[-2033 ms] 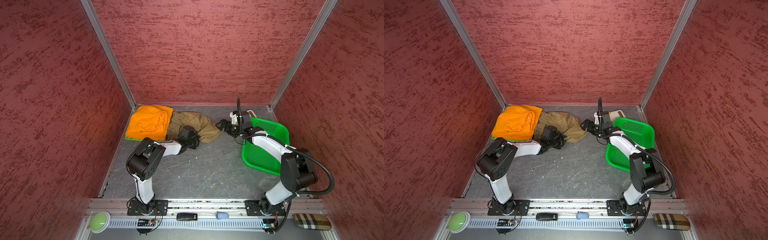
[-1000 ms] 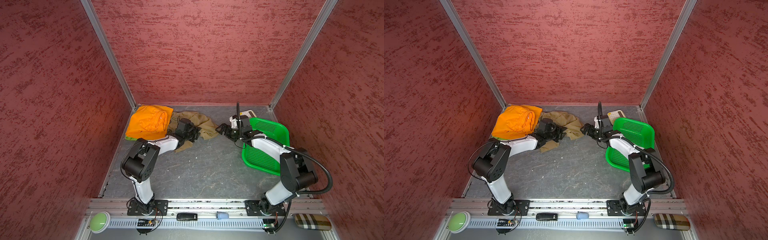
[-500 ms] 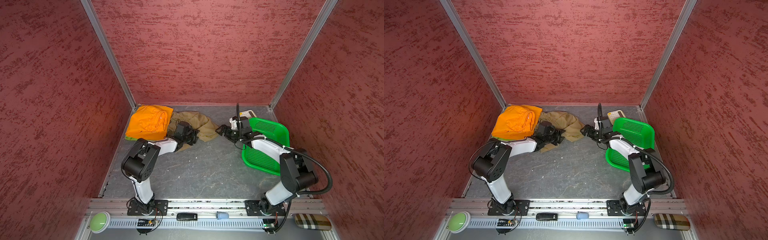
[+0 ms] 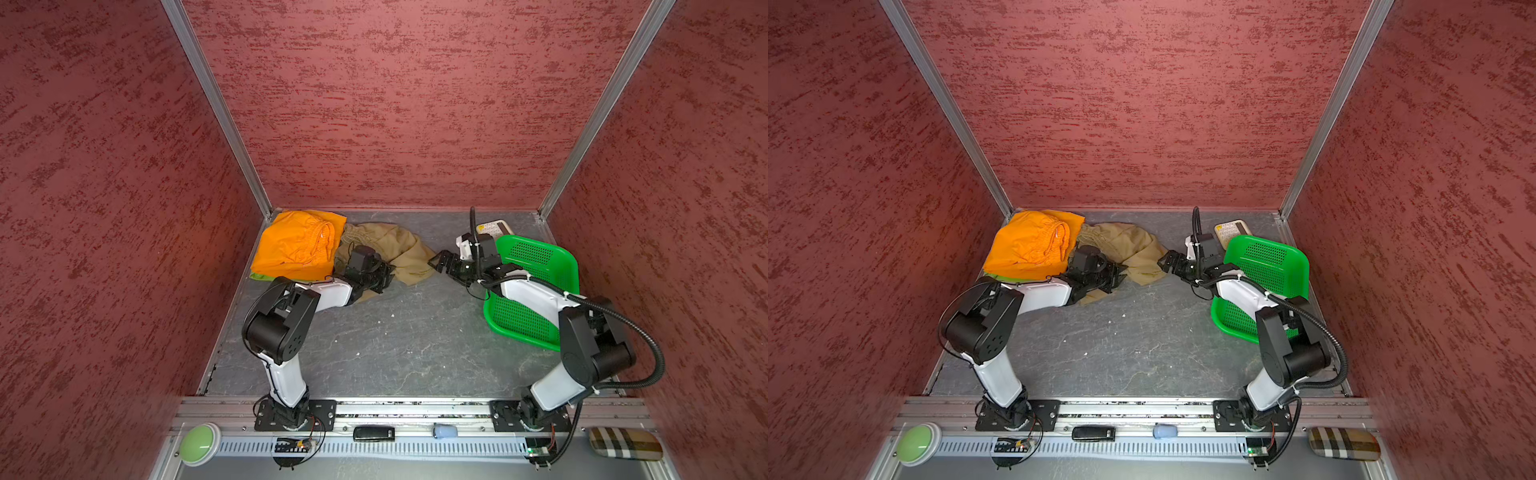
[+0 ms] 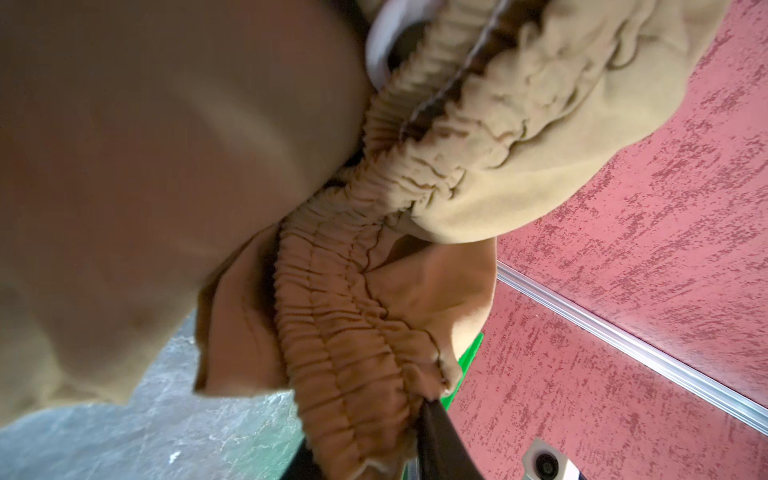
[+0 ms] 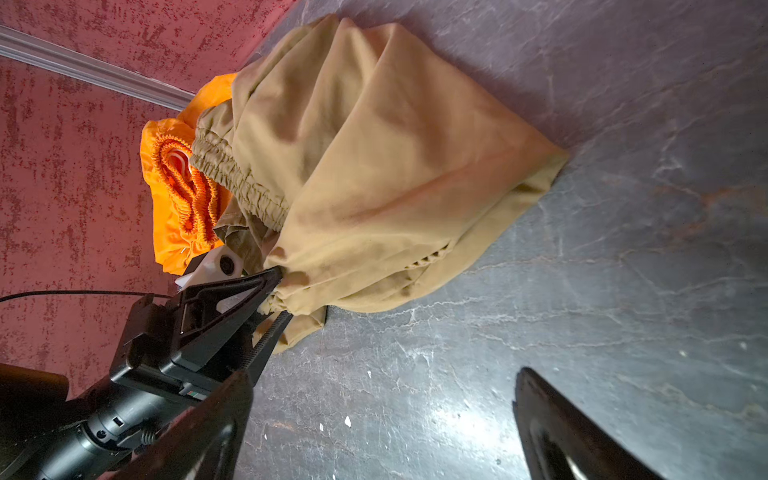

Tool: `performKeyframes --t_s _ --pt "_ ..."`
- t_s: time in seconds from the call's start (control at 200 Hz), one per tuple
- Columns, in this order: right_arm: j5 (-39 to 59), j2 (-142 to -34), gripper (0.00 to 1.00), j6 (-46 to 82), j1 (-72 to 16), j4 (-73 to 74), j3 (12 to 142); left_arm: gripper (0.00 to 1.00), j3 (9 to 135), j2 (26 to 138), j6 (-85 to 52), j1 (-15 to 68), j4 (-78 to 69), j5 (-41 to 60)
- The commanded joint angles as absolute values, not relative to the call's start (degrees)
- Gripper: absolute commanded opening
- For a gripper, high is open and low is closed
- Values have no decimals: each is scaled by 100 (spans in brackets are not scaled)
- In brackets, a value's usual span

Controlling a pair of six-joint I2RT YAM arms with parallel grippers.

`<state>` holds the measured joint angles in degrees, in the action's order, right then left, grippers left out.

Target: Fold and stack the shorts

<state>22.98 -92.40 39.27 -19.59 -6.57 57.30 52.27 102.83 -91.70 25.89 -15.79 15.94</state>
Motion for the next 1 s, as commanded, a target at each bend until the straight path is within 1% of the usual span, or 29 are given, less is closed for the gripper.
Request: performKeyframes --t_s 0.0,0.11,0.346,0.416,0.476,0.501,0.546,0.596,0.731,0.877,0.992 --pt "2312 -9127 99 3981 -2001 -438 5696 32 5278 9971 -9067 2575 -1526 1601" --pt "2315 -9149 99 3990 -2025 -423 5713 37 5285 9949 -9052 2540 -1468 1654" --pt "2316 -9190 99 4011 -2074 -385 5743 36 5185 9888 -9106 2560 -1459 1644" --pt "2310 -9209 99 4017 -2083 -378 5770 33 5197 9913 -9077 2540 -1431 1652" --pt "2318 -9213 99 4025 -2098 -370 5783 28 5176 9953 -9087 2522 -1561 1657" --pt "2313 -9203 99 4025 -2105 -375 5794 22 5170 9970 -9080 2514 -1619 1653" --pt "2307 -9186 99 4010 -2113 -399 5803 10 5180 10004 -9062 2508 -1709 1652" --pt "2296 -9168 99 3989 -2118 -434 5798 0 5219 10048 -9042 2489 -1827 1713" --pt "2258 -9071 99 3966 -2142 -443 5665 0 5708 10083 -8884 2346 -1904 2077" --pt "2019 -8974 99 3852 -2421 -387 5470 0 7212 10075 -7878 2092 -392 2557" --pt "1973 -9123 99 3969 -2660 -184 5329 0 8087 10175 -7450 1872 299 2988"
